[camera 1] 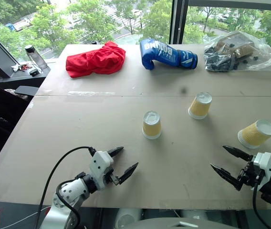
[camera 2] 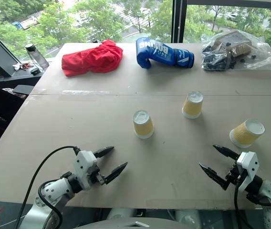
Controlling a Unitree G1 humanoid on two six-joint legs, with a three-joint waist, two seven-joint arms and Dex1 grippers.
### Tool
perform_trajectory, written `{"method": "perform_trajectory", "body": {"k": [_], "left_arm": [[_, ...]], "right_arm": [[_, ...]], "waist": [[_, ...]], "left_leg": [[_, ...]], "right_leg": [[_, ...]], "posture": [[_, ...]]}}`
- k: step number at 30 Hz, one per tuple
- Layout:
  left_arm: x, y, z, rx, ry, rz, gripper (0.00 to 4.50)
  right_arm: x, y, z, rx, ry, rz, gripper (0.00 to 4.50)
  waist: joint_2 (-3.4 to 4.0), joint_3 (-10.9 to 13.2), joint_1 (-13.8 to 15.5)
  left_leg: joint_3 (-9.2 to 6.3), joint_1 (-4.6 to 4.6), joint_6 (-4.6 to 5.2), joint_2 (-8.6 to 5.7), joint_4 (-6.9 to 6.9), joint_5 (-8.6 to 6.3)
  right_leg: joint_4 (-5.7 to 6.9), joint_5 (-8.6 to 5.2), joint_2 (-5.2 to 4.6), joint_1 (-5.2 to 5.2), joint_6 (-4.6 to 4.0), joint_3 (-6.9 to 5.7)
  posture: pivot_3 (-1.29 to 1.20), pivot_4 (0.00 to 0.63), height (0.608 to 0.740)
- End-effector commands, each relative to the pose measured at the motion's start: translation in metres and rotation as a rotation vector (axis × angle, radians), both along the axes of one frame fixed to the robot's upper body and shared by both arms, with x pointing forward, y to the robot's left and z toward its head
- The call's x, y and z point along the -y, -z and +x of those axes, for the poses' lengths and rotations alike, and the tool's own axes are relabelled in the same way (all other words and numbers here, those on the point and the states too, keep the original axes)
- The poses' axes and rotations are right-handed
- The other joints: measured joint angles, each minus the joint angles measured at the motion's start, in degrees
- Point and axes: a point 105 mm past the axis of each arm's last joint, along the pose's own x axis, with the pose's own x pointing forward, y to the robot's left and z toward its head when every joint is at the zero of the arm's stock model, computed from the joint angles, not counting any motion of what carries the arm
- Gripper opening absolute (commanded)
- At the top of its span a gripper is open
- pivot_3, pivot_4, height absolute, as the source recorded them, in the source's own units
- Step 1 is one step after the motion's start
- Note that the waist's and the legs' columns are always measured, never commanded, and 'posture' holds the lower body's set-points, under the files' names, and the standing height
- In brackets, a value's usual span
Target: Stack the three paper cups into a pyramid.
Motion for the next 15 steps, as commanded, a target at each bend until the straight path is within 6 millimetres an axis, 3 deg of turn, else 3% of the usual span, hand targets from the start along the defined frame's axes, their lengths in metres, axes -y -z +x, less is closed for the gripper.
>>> {"method": "perform_trajectory", "body": {"k": [1,15], "left_arm": [[-0.0019,0.0150,-0.0090,-0.072,0.006,0.005,4.44],[-0.0028,0.0076,-0.0061,-0.056,0.002,0.011,4.44]], "right_arm": [[0.0007,-0.0084,0.0003,0.028,-0.002,-0.014,4.50],[-0.0010,-0.0032,0.0011,0.020,-0.012,-0.021,4.50]], "waist": [[0.00,0.0,0.0],[0.00,0.0,0.0]], "left_leg": [[0.00,0.00,0.00,0.00,0.00,0.00],[0.00,0.02,0.00,0.00,0.01,0.00]], "right_leg": [[0.00,0.00,0.00,0.00,0.00,0.00],[0.04,0.01,0.07,0.00,0.01,-0.02]], "posture": [[0.00,0.150,0.740],[0.00,0.150,0.740]]}}
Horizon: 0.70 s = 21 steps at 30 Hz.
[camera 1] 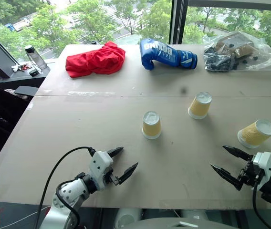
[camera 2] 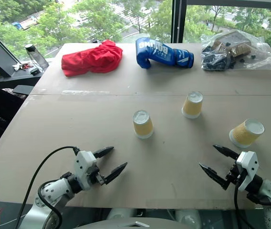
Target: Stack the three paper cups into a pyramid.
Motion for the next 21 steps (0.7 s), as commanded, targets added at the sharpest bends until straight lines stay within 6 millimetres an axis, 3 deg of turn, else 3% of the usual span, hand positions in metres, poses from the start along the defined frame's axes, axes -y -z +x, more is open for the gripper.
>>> {"method": "perform_trajectory", "body": {"k": [1,11,16,21], "left_arm": [[-0.002,0.007,-0.005,-0.051,0.002,0.015,4.44],[-0.001,0.000,-0.001,-0.028,0.016,0.008,4.44],[0.009,-0.032,0.013,0.069,0.073,-0.077,4.44],[0.020,-0.050,0.028,0.130,0.124,-0.088,4.44]], "right_arm": [[-0.001,-0.003,0.000,0.024,-0.005,-0.003,4.50],[-0.003,-0.005,-0.002,0.031,-0.015,0.014,4.50],[-0.011,-0.016,-0.013,0.042,-0.098,0.056,4.50],[-0.020,-0.037,-0.010,0.093,-0.134,0.108,4.50]], "waist": [[0.00,0.0,0.0],[0.00,0.0,0.0],[-0.10,0.1,0.2],[-0.23,0.1,-0.1]], "left_leg": [[0.00,0.00,0.00,0.00,0.00,0.00],[0.01,0.06,0.00,0.00,0.03,0.00],[-0.01,0.03,0.00,0.00,0.05,0.00],[-0.09,-0.02,0.00,0.00,0.29,0.00]], "right_leg": [[0.00,0.00,0.00,0.00,0.00,-0.01],[0.11,0.00,0.03,0.01,0.00,-0.07],[0.14,0.00,0.02,0.00,0.00,-0.11],[0.37,0.00,0.03,0.00,0.00,-0.18]], "posture": [[0.00,0.150,0.740],[0.00,0.150,0.740],[0.00,0.150,0.740],[0.00,0.150,0.740]]}}
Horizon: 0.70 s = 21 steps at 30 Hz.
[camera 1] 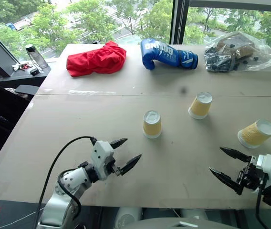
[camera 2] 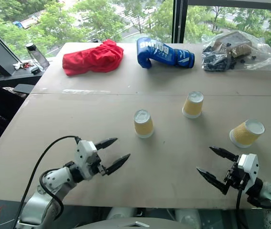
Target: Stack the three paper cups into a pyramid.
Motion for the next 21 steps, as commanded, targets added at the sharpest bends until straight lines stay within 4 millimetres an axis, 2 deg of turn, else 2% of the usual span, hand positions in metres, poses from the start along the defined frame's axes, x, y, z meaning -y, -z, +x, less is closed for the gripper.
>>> {"method": "perform_trajectory", "body": {"k": [1,9,21], "left_arm": [[0.008,-0.018,0.007,0.060,0.039,-0.024,4.44],[0.025,-0.038,0.049,0.119,0.063,-0.050,4.44],[0.052,-0.043,0.075,0.159,0.172,-0.054,4.44]], "right_arm": [[-0.007,-0.023,0.002,0.065,-0.035,0.038,4.50],[-0.027,-0.047,0.005,0.135,-0.083,0.073,4.50],[-0.035,-0.061,0.004,0.153,-0.071,0.073,4.50]], "waist": [[-0.03,0.0,-0.2],[-0.14,0.1,0.1],[-0.41,0.2,0.0]], "left_leg": [[0.02,0.02,0.00,0.00,0.00,0.00],[-0.05,-0.02,0.00,-0.02,0.24,0.00],[-0.08,-0.07,0.00,0.00,0.41,0.00]], "right_leg": [[0.02,0.00,0.00,0.00,0.00,0.01],[0.27,-0.01,0.12,-0.02,0.03,-0.13],[0.35,-0.01,0.24,-0.04,0.04,-0.12]], "posture": [[0.00,0.150,0.740],[0.00,0.150,0.740],[0.00,0.150,0.740]]}}
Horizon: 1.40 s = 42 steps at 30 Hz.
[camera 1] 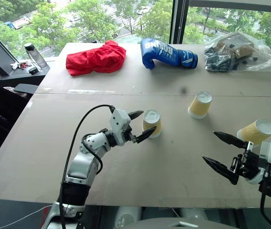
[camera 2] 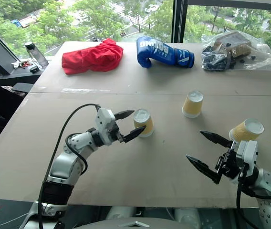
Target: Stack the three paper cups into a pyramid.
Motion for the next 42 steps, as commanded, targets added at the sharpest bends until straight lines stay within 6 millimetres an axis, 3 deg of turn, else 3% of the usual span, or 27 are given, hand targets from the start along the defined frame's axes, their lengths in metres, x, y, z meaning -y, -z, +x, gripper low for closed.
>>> {"method": "perform_trajectory", "body": {"k": [1,6,9,12,17,24,29,35,37,40,42], "left_arm": [[0.012,-0.008,0.001,0.046,0.063,-0.005,4.44],[0.020,-0.009,0.005,0.049,0.102,-0.020,4.44],[0.022,-0.009,0.006,0.049,0.105,-0.023,3.61],[0.023,-0.009,0.008,0.054,0.102,-0.021,2.20],[0.031,-0.012,0.013,0.077,0.107,-0.009,2.19],[0.063,-0.019,0.032,0.140,0.138,0.031,2.19],[0.066,-0.016,0.046,0.157,0.081,0.039,2.19],[0.066,-0.016,0.045,0.108,0.099,-0.024,2.19],[0.065,-0.016,0.044,0.087,0.110,-0.050,3.20],[0.064,-0.018,0.043,0.080,0.110,-0.068,4.37],[0.062,-0.020,0.043,0.086,0.102,-0.077,4.44]], "right_arm": [[-0.003,-0.011,-0.002,0.030,-0.009,0.004,4.50],[-0.002,-0.011,-0.002,0.026,-0.007,0.005,4.50],[-0.001,-0.010,-0.002,0.023,-0.005,0.001,4.50],[-0.001,-0.010,-0.002,0.021,-0.005,0.001,4.50],[-0.002,-0.010,0.000,0.022,-0.002,0.002,4.50],[0.000,-0.008,0.004,0.027,0.023,-0.009,4.50],[0.000,-0.008,0.005,0.035,0.048,-0.004,4.50],[0.001,-0.008,0.004,0.037,0.059,0.004,4.50],[0.001,-0.009,0.006,0.040,0.068,0.013,4.50],[0.002,-0.009,0.007,0.041,0.073,0.016,4.50],[0.002,-0.009,0.007,0.041,0.075,0.018,4.50]], "waist": [[0.00,0.0,0.0],[-0.03,0.0,-0.1],[-0.03,0.0,-0.1],[-0.03,0.0,-0.1],[-0.04,0.0,0.0],[-0.18,0.1,0.2],[-0.25,0.2,-0.3],[-0.25,0.2,-0.2],[-0.25,0.2,-0.3],[-0.25,0.2,-0.2],[-0.25,0.2,-0.2]], "left_leg": [[0.00,0.00,0.00,0.00,0.00,0.00],[0.00,-0.01,0.00,0.00,0.02,0.00],[0.00,-0.01,0.00,0.02,0.02,0.00],[0.00,-0.01,0.00,0.02,0.02,0.00],[0.00,-0.01,0.00,0.01,0.05,0.00],[-0.05,-0.05,0.00,-0.06,0.12,0.01],[-0.07,-0.09,0.00,-0.14,0.17,0.01],[-0.11,-0.09,0.00,-0.09,0.16,0.01],[-0.10,-0.09,0.00,-0.09,0.17,0.01],[-0.10,-0.09,0.00,-0.07,0.17,0.01],[-0.12,-0.09,0.00,-0.07,0.16,0.01]], "right_leg": [[0.00,0.00,0.00,0.00,0.00,0.01],[0.01,0.00,0.02,-0.01,0.01,0.01],[0.03,0.00,0.05,-0.02,0.01,0.01],[0.03,0.00,0.05,-0.02,0.01,0.02],[0.05,0.00,0.05,-0.02,0.01,0.01],[0.09,0.00,0.10,-0.03,0.02,-0.04],[0.09,0.00,0.10,-0.04,0.04,-0.02],[0.12,-0.01,0.13,-0.04,0.05,-0.06],[0.12,-0.01,0.12,-0.04,0.05,-0.04],[0.12,-0.01,0.12,-0.05,0.05,-0.04],[0.13,-0.01,0.12,-0.05,0.05,-0.05]], "posture": [[0.00,0.150,0.740],[0.00,0.150,0.740],[0.00,0.150,0.740],[0.00,0.150,0.740],[0.00,0.150,0.740],[0.00,0.150,0.740],[0.00,0.150,0.740],[0.00,0.150,0.740],[0.00,0.150,0.740],[0.00,0.150,0.740],[0.00,0.150,0.740]]}}
